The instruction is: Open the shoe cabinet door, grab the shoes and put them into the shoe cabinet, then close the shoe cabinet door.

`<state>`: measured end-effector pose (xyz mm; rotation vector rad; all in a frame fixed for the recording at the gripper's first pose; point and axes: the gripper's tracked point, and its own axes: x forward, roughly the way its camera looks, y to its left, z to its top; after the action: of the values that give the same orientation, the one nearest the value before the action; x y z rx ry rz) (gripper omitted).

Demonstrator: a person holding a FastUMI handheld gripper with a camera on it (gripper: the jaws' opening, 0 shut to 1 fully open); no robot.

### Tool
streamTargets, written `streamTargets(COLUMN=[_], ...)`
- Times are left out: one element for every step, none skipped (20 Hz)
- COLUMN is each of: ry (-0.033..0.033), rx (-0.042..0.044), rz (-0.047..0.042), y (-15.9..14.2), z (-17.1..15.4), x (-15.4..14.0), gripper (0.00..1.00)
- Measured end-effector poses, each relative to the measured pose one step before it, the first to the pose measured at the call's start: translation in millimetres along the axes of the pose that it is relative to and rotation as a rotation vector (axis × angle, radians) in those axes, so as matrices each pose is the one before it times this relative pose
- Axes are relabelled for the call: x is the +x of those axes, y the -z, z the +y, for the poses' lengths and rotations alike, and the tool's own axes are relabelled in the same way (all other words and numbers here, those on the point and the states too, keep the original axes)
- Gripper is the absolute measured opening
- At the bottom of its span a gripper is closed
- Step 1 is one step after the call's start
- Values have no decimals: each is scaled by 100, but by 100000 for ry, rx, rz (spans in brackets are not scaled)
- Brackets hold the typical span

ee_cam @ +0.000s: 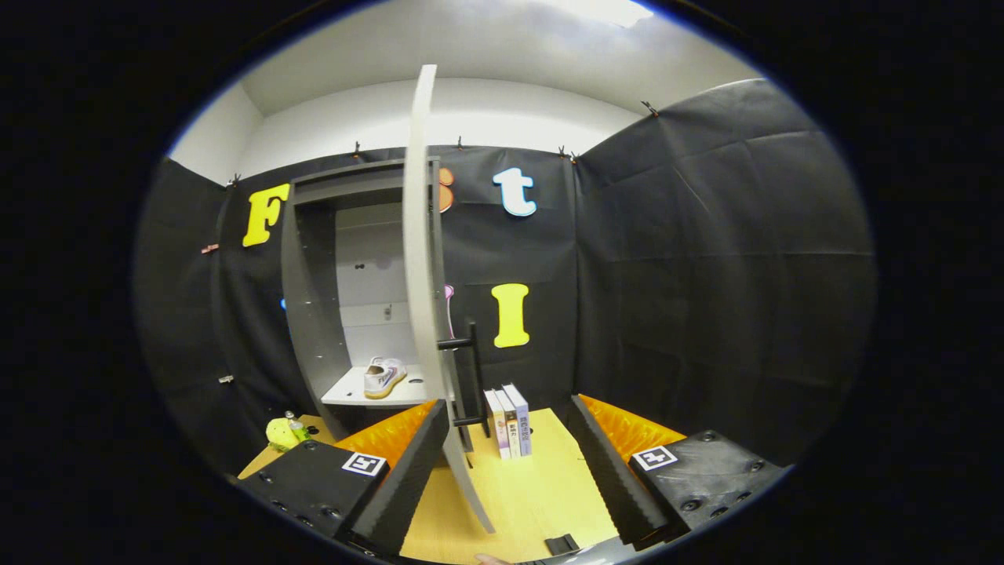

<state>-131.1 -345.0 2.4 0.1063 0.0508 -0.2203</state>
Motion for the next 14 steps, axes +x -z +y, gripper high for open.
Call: streamTargets(ry=[153,-692,-1346,-1423,-1123,-1165,-1554,-1821,-282,40,-121,169,626,301], rx=[218,408,408,381,364,697,879,506,-364,-742,-515,-702,-72,146], rz=[805,960,942,1251,977,903,182,-500,-117,50,-220,76,-203,522], y=[122,223,129,154,187,136,-227,-157,42,98,7,-82,-110,42], z=[-407,-170,64,10,63,136,161,349,61,73,58,181,1,365], x=[694,792,758,838,741,611,332,201,38,224,-113,42,0,-154], gripper=[98,98,98,98,98,98,98,98,98,98,98,98,98,98])
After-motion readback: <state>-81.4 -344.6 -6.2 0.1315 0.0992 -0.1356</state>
